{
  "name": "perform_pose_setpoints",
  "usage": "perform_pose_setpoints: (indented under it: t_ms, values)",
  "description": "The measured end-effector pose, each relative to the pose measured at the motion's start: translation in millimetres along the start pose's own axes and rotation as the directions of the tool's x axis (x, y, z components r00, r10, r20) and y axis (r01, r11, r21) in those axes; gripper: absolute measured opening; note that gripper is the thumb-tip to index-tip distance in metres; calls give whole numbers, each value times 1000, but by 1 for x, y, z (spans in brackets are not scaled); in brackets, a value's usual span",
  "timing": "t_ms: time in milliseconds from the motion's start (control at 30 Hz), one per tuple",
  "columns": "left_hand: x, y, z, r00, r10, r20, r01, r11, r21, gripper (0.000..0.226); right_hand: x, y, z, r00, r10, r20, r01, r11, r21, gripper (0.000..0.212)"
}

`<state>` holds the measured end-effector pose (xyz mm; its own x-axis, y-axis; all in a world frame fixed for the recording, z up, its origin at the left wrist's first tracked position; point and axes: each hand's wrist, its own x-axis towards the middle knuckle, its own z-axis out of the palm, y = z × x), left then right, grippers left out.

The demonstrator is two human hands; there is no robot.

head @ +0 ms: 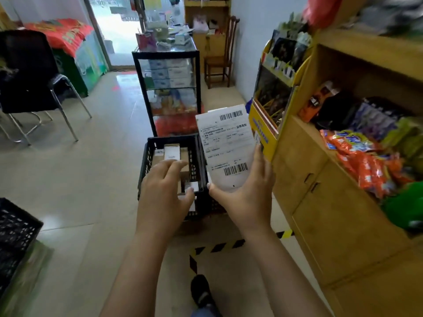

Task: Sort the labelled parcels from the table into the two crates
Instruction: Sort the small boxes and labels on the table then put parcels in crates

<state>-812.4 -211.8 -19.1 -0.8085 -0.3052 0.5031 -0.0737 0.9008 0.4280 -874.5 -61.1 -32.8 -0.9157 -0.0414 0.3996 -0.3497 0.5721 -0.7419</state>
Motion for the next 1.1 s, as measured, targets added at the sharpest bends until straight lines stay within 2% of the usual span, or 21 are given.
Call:
perform_pose_setpoints:
  t_ms: [167,433,600,867,1100]
  values:
    - [84,0,55,997,62,47,-60,997,-39,57,81,25,20,996,44,-73,-49,997,-66,125]
    - [216,-8,126,987,143,74,-139,989,-55,57,207,49,61,992,79,-101,-89,991,-102,127]
    - [267,-13,159,983,154,99,-150,987,-52,56,257,68,83,991,100,-90,-110,987,-115,125]
    - [316,-23,224,978,112,177,-109,994,-26,55,321,123,115,989,144,-43,-148,984,-104,124]
    - [384,-25,300,976,46,213,-52,998,21,53,418,180,147,982,191,-3,-191,979,-78,126]
